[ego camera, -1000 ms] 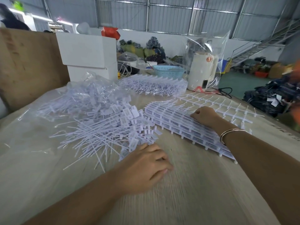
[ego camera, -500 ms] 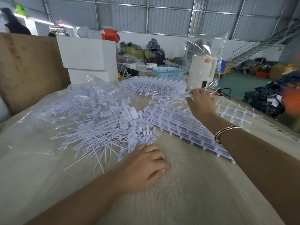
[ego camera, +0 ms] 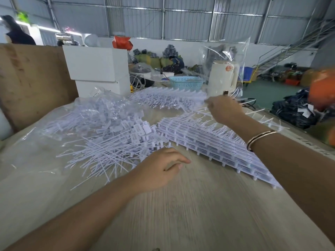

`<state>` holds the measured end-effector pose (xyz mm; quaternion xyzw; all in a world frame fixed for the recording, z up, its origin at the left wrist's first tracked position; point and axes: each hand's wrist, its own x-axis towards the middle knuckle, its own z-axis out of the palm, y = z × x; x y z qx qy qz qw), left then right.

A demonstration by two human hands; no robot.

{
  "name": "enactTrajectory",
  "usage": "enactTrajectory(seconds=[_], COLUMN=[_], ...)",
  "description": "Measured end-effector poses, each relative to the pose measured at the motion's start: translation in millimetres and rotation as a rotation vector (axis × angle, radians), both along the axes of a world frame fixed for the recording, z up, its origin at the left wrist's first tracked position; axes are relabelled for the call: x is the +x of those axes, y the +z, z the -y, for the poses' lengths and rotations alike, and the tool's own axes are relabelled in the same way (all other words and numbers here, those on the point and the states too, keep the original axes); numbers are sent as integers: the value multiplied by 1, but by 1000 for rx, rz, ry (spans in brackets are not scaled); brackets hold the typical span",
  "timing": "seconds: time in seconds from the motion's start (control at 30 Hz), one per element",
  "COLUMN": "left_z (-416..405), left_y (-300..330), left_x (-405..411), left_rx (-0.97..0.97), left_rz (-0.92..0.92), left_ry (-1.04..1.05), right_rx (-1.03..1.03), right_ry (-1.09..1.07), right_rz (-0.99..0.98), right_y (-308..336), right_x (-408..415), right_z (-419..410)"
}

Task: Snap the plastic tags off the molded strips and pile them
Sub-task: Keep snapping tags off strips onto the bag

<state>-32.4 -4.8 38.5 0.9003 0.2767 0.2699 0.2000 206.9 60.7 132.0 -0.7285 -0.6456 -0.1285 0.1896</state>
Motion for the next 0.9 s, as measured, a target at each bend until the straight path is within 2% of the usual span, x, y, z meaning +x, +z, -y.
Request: enactTrajectory(seconds=[0.03, 0.1, 0.23, 0.3, 0.4, 0.5, 0.63, 0.7, 0.77, 0.9], left_z=[-2, -5, -12, -17, -20, -21, -21, -19, -17, -9], left_y=[0, 0, 1, 4, 10, 19, 40, 53, 60, 60], left_x=[2, 6, 19, 29, 39, 43, 48, 48, 45, 31], left_rx=[-4, -19, -36, -26, -183, -382, -694, -825, -859, -755], left_rz=[-26, -78, -191, -225, -37, 214, 533, 674, 731, 596], left_ry=[5, 18, 75, 94, 81, 101, 168, 215, 280, 373], right_rx=[-133, -217, -104, 19, 152, 111, 170, 84, -86, -376], right_ry=[-9, -2, 27, 25, 77, 153, 240, 270, 298, 462], right_rz=[43, 41, -95, -216, -351, -322, -269, -211, -172, -313], right_y=[-1, -6, -19, -20, -13, -5, 0, -5, -13, -21], right_x=[2, 6, 7, 5, 2, -6, -28, -48, -69, -94], right_z=[-1, -2, -5, -5, 0, 15, 55, 77, 98, 131])
